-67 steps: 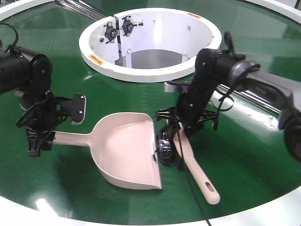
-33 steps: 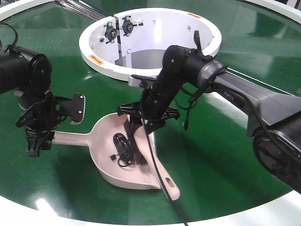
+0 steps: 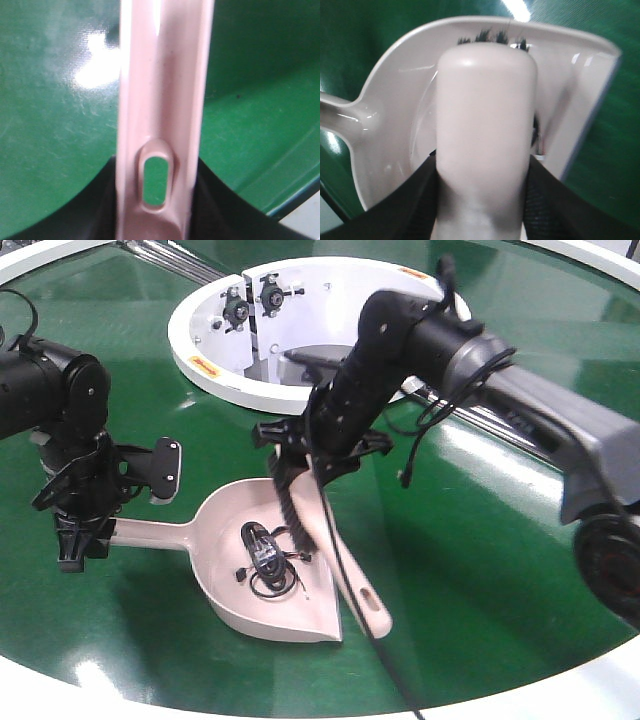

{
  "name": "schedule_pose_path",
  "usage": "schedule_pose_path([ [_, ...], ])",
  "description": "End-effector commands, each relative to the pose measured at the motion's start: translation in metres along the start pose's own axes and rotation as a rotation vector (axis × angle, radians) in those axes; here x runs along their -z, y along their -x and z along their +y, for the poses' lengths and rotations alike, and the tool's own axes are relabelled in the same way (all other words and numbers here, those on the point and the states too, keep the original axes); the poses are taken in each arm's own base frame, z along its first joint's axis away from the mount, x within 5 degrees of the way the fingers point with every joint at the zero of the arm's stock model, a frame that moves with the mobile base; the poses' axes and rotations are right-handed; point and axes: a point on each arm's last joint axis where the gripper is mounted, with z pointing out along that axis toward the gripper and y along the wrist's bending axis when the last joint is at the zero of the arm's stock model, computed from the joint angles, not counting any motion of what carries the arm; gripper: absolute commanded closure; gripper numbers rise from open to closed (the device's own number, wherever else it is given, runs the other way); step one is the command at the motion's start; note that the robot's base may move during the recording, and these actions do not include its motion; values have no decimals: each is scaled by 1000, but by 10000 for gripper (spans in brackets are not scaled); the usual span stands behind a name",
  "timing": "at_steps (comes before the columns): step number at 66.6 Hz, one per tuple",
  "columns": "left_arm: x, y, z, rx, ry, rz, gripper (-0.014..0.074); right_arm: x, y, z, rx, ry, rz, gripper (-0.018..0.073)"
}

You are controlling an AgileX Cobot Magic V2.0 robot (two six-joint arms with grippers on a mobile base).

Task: Clean and inspect green conveyor with broom and dustpan
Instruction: 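Lift the brush away and lower it back to its spot with the right gripper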

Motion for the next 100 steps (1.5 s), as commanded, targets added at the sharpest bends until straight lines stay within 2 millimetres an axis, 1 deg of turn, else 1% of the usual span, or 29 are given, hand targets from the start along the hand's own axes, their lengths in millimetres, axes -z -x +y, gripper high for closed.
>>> schedule_pose_path([
  [1, 25, -2, -3, 17, 42, -16, 603, 64, -4, 9, 44, -25, -99, 563],
  [10, 25, -2, -3, 17, 42, -17, 603, 93, -6, -2, 88, -110, -160, 563],
  [19, 25, -2, -3, 17, 41, -16, 603, 119, -7, -16, 78, -154, -214, 563],
  [30, 25, -2, -3, 17, 41, -16, 603, 139, -9, -34, 60, -215, -253, 563],
  [37, 25, -2, -3, 17, 41, -16, 603, 144, -21, -50, 60, -251, -222, 563],
  [47, 25, -2, -3, 17, 41, -16, 603, 134, -42, -77, 34, -278, -124, 563],
  [57, 25, -2, -3, 17, 41, -16, 603, 115, -59, -104, -6, -287, -18, 561],
  [64, 25, -2, -3, 17, 41, -16, 603, 100, -66, -120, -45, -289, 44, 560],
  [74, 25, -2, -3, 17, 41, -16, 603, 83, -67, -136, -71, -316, 106, 560],
  [90, 25, -2, -3, 17, 41, -16, 603, 52, -64, -152, -91, -317, 186, 560],
  [100, 25, -2, -3, 17, 41, -16, 603, 38, -64, -158, -99, -313, 222, 560],
])
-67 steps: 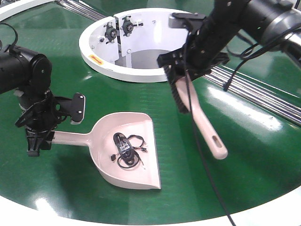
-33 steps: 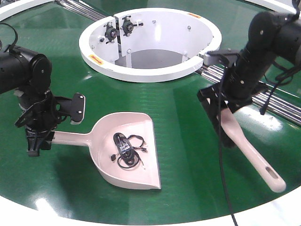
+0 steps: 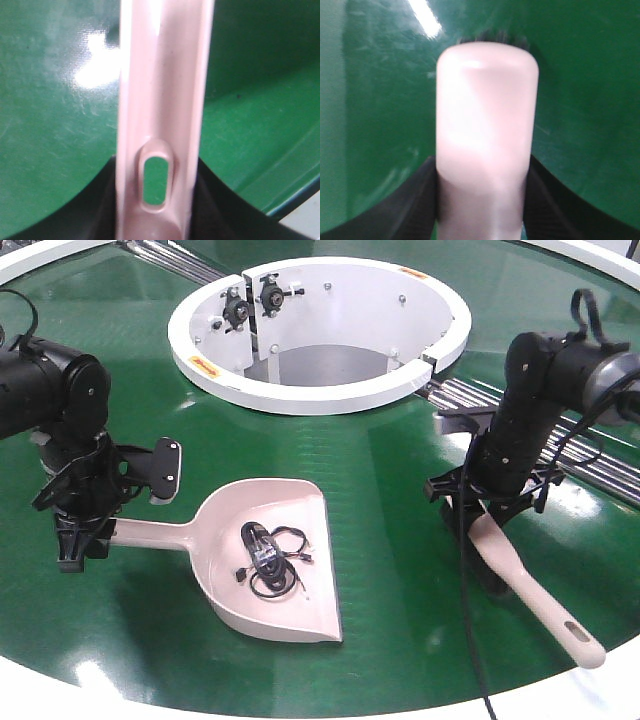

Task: Clean and inspect green conveyor with broom and dustpan
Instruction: 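Lift the brush away and lower it back to its spot with the right gripper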

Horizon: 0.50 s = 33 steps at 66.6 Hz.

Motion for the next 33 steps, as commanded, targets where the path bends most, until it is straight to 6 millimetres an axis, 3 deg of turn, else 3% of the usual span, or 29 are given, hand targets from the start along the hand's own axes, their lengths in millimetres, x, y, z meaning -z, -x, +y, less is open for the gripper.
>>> schedule_pose_path([
  [1, 25, -2, -3, 17, 41, -16, 603, 20, -5, 0, 3, 0, 6, 560],
  [33, 25, -2, -3, 17, 41, -16, 603, 13, -4, 0, -15, 5, 22, 559],
])
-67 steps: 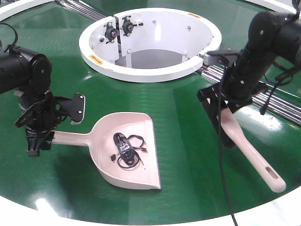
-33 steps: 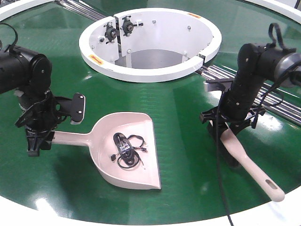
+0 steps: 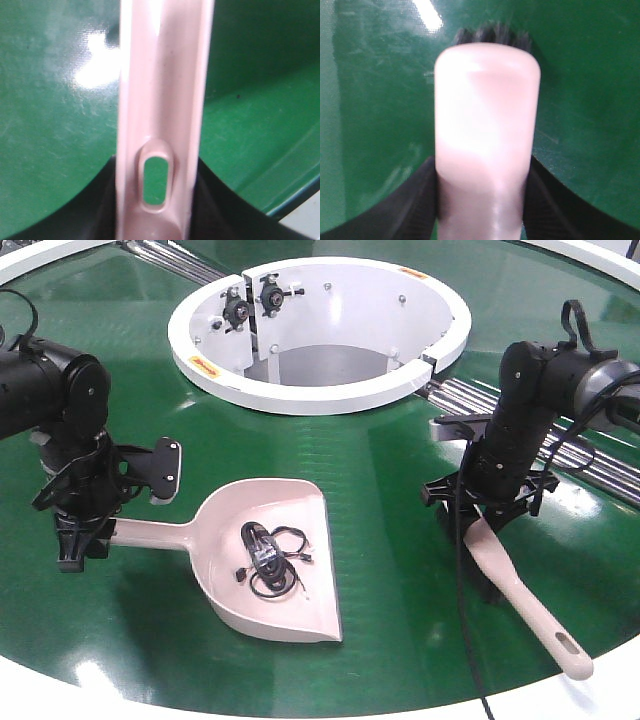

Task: Clean and inspect green conveyor with broom and dustpan
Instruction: 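Lift the brush away and lower it back to its spot with the right gripper, then open the right gripper, release the brush, and raise the right arm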

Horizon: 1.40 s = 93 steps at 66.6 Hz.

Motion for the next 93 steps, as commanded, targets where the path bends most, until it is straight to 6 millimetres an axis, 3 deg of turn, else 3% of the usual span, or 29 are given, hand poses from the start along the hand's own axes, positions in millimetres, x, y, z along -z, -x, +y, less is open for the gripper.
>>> schedule_pose_path([
  [1, 25, -2, -3, 17, 41, -16, 603, 22, -7, 0, -8, -4, 6, 558],
  [20, 25, -2, -3, 17, 41, -16, 603, 22, -6, 0, -11, -4, 2, 452],
  [39, 25, -2, -3, 17, 41, -16, 603, 34, -5, 1, -3, -13, -68, 92],
  [50, 25, -2, -3, 17, 41, -16, 603, 60, -3, 3, 4, -24, -232, -66],
  [61, 25, -2, -3, 17, 41, -16, 603, 109, -11, 9, 33, -40, -502, -90],
  [68, 25, -2, -3, 17, 41, -16, 603, 139, -33, 13, 53, -65, -709, -73],
  [75, 25, -2, -3, 17, 41, -16, 603, 156, -61, 14, 93, -109, -892, -41],
  [85, 25, -2, -3, 17, 41, -16, 603, 161, -120, 15, 111, -170, -1138, 38],
  [93, 25, -2, -3, 17, 41, -16, 603, 150, -168, 16, 103, -189, -1293, 134],
])
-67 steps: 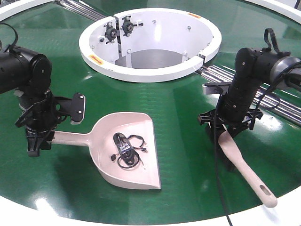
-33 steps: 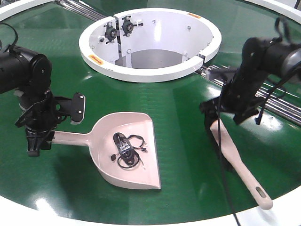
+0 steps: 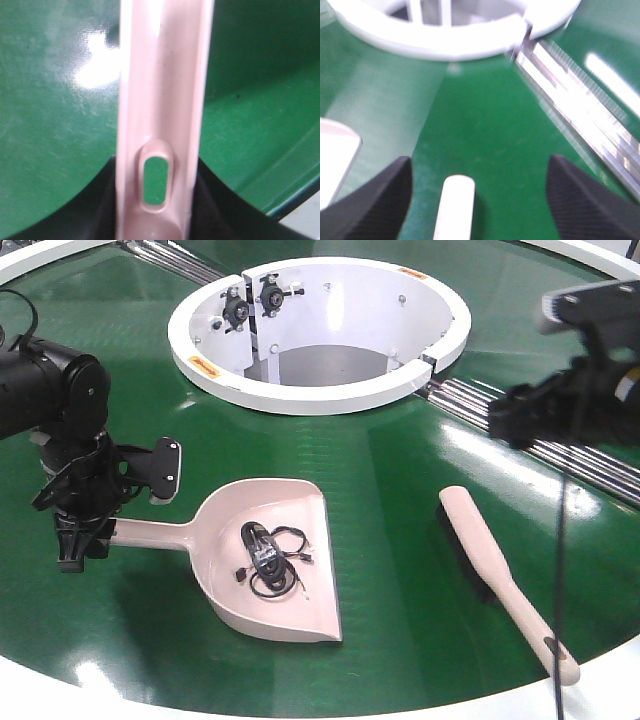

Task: Clean and inspect green conveyor with broom and dustpan
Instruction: 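Open the right gripper, release the brush, and raise the right arm, then open the left gripper, release the dustpan handle, and raise the left arm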

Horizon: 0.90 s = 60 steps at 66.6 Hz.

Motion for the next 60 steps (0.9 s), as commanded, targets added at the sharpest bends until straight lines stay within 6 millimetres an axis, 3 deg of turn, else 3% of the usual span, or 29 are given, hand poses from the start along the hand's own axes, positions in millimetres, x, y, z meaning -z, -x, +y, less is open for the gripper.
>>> schedule_pose_path([
  [1, 25, -2, -3, 17, 41, -16, 603, 43, -4, -1, 15, -52, -271, 149],
  [7, 25, -2, -3, 17, 41, -16, 603, 63, -31, 2, 15, -58, -303, 267],
  [19, 25, -2, -3, 17, 41, -16, 603, 103, -66, 6, 16, -66, -381, 574],
  [35, 25, -2, -3, 17, 41, -16, 603, 132, -89, 10, 18, -75, -470, 567],
  [60, 25, -2, -3, 17, 41, -16, 603, 134, -88, 10, 25, -77, -480, 567],
])
